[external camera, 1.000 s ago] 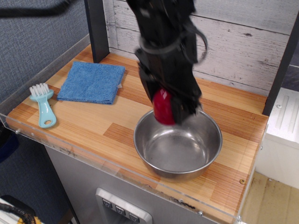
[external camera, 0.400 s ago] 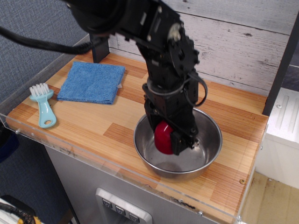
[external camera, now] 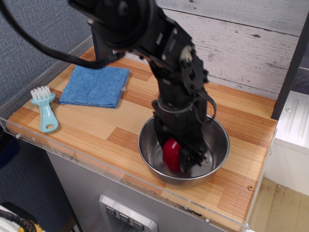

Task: Move red vegetable into pot

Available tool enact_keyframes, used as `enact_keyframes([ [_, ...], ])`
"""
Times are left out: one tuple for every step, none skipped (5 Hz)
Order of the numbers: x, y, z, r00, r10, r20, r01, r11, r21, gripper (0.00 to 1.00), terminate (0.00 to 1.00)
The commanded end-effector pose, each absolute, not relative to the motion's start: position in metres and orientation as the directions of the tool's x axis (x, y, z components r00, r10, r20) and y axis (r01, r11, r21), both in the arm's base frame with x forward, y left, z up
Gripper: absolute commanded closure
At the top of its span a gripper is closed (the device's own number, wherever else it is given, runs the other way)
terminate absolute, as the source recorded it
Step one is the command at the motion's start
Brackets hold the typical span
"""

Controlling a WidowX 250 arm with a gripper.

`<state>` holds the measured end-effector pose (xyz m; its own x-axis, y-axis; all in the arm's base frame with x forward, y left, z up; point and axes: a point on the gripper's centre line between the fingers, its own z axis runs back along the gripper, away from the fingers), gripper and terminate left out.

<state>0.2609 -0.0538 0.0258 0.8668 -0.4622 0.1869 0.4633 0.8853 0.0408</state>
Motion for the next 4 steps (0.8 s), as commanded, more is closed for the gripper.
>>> enact_keyframes([
  [0.2621, -0.0568, 0.0220, 0.850, -0.486, 0.203, 0.488, 0.872, 0.043, 1.00, 0.00],
  [0.2631, -0.0536, 0.0253, 0.864, -0.467, 0.189, 0.473, 0.881, 0.012, 0.00, 0.00],
  [0.2628, -0.0515, 0.0264, 0.868, -0.463, 0.179, 0.467, 0.884, 0.022, 0.00, 0.00],
  [0.2622, -0.0484, 0.0266, 0.875, -0.449, 0.184, 0.453, 0.891, 0.020, 0.00, 0.00],
])
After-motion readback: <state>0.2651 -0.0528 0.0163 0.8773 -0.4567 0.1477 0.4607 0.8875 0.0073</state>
